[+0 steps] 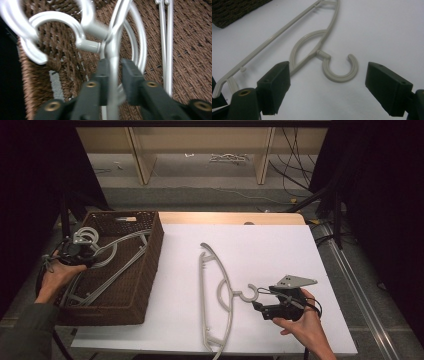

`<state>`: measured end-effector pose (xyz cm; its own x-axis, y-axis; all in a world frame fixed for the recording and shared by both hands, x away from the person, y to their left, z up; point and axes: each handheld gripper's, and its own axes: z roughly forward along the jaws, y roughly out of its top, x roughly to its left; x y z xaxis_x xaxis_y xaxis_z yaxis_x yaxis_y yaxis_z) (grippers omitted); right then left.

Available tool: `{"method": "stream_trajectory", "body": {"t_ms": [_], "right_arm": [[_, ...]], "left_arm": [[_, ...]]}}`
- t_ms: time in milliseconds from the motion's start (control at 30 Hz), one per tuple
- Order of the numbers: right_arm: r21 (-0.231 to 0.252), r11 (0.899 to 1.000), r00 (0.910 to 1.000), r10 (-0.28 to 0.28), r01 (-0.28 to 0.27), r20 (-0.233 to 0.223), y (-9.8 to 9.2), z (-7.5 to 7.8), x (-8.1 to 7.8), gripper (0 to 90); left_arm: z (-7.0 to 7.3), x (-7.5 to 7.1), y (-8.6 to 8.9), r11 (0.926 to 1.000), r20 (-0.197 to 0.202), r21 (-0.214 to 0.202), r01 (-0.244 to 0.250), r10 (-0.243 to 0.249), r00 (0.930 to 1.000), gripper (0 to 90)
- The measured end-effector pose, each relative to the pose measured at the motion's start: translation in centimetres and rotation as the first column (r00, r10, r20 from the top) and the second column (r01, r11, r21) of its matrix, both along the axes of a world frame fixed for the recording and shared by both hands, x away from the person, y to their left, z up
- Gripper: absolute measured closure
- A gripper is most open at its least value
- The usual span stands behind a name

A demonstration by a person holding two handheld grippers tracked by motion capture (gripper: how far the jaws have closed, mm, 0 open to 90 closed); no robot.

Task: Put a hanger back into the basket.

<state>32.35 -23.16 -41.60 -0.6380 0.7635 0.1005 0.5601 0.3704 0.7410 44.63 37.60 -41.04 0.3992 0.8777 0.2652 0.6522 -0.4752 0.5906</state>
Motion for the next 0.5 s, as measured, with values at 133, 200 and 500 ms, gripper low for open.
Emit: {"method": "stream_trajectory", "body": {"t_ms": [133,200,500], "right_arm": [[-0.001,1.0,1.0,0.0,0.0,0.006,0.0,-0.1,0.1,21.2],[0.0,1.0,1.0,-0.007,0.007,0.002,0.2,-0.1,0.0,21.7],[0.022,0.999,0.9987,-0.045,0.045,0.021,0.6,-0.4,-0.1,21.6]], "left_arm": [[0.8,-0.8,-0.1,0.9988,0.034,-0.036,-0.034,0.035,0.9988,58.6],[1.3,-1.3,-0.2,0.9974,0.057,-0.059,-0.042,0.045,0.9973,51.8],[3.4,-4.1,-3.2,0.9841,0.145,-0.177,-0.015,0.041,0.9886,34.0]]}}
